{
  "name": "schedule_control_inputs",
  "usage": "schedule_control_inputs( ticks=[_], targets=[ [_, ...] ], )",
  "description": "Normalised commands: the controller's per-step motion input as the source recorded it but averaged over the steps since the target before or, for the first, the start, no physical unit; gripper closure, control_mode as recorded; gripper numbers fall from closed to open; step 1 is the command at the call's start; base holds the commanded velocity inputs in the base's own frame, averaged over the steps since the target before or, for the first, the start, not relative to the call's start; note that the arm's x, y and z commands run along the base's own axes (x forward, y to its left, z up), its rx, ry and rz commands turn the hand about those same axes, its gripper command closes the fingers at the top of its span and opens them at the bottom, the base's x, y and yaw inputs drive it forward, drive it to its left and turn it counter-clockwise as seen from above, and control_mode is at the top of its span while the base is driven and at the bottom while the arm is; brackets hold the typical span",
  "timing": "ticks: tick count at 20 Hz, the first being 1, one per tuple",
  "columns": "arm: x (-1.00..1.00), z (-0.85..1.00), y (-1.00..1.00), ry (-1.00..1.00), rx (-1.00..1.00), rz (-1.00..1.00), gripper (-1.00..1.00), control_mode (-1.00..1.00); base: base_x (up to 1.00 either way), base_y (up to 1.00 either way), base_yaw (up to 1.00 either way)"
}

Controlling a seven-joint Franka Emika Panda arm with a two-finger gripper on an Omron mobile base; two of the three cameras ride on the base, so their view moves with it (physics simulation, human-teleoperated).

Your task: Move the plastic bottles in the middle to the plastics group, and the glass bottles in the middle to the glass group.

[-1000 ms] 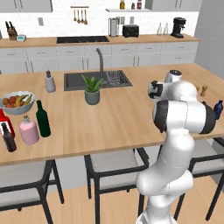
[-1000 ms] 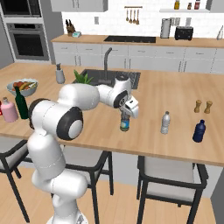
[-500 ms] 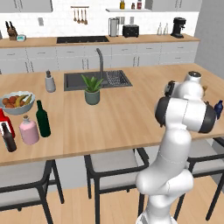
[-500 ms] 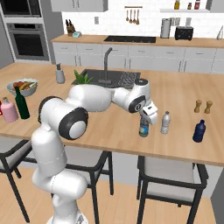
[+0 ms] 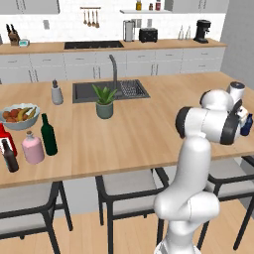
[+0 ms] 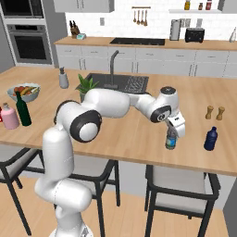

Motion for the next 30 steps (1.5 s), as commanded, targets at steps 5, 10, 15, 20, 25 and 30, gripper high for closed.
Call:
schedule_control_inputs(
  ticks=[5, 10, 15, 20, 25, 30],
  targets=[
    [-0.04, -0.08, -0.15, -0.11, 0.0, -0.01, 1.0, -1.0, 0.0, 0.0, 0.0],
    [0.0, -0.22, 0.0, -0.17, -0.09, 0.0, 1.0, -1.0, 0.0, 0.0, 0.0],
    [0.01, -0.01, -0.02, -0.02, -0.12, 0.0, 1.0, -1.0, 0.0, 0.0, 0.0],
    [0.07, 0.0, -0.17, 0.09, 0.0, 0.0, 1.0, -1.0, 0.0, 0.0, 0.0],
    [0.12, 0.0, -0.17, 0.14, 0.08, 0.0, 1.0, -1.0, 0.0, 0.0, 0.0],
    [0.06, 0.0, -0.06, 0.02, 0.03, 0.0, 1.0, -1.0, 0.0, 0.0, 0.0]
  ],
)
